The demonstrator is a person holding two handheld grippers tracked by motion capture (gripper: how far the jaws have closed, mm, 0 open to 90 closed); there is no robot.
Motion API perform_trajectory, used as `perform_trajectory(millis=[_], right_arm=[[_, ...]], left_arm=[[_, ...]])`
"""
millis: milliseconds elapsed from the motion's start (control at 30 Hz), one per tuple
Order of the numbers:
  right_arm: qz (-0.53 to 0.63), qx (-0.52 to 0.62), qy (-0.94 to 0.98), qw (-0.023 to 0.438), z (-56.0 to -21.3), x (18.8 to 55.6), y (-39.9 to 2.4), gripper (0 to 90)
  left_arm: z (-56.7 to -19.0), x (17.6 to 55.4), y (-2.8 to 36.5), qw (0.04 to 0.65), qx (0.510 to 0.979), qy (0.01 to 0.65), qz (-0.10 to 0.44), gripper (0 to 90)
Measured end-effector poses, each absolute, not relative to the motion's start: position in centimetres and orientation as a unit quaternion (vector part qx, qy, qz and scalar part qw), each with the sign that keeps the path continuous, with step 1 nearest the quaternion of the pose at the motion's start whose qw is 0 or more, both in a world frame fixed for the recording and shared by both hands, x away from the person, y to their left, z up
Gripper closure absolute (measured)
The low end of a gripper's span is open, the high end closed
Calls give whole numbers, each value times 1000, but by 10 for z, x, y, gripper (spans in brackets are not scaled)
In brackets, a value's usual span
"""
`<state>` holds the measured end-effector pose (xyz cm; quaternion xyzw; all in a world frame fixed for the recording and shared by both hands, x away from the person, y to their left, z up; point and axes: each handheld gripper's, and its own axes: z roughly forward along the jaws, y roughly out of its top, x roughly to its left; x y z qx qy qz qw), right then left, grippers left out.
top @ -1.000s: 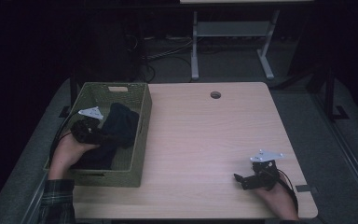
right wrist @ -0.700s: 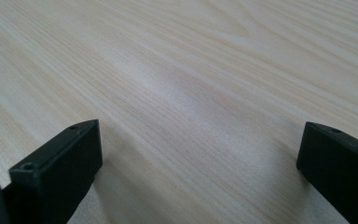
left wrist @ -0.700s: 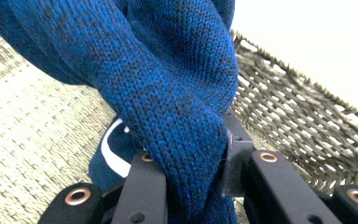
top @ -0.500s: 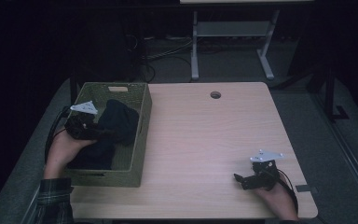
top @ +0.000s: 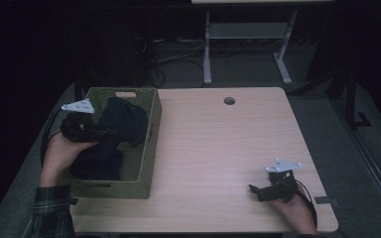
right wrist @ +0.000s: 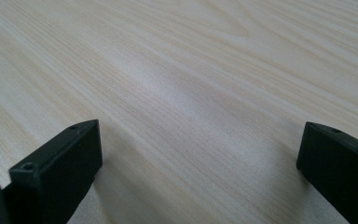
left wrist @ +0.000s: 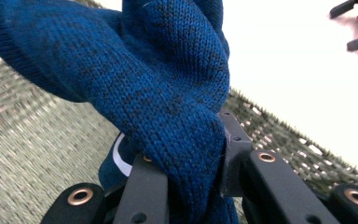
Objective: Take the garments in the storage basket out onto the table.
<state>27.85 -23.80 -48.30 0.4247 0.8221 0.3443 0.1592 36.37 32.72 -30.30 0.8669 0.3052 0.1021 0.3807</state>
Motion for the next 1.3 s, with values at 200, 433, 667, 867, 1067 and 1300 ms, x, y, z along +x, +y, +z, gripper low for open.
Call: perform_trajectory(millis=[200, 433, 667, 867, 1067, 1300], right_arm=[[344, 424, 823, 158, -483, 279, -238, 0], [344, 424, 823, 157, -483, 279, -238, 0], [345, 424, 822, 157, -483, 278, -238, 0], [345, 424, 823, 157, -483, 278, -238, 0], [345, 425, 822, 157, -483, 278, -238, 0], [345, 425, 822, 157, -483, 278, -238, 0]], left_arm=[[-291, 363, 324, 389, 864, 301, 112, 758], [-286, 362, 325, 406, 852, 308, 117, 762], [-276, 360, 328, 433, 837, 312, 124, 767], [-264, 359, 329, 465, 821, 306, 130, 772], [-254, 360, 322, 466, 821, 299, 138, 773], [-239, 362, 315, 474, 820, 287, 143, 772]])
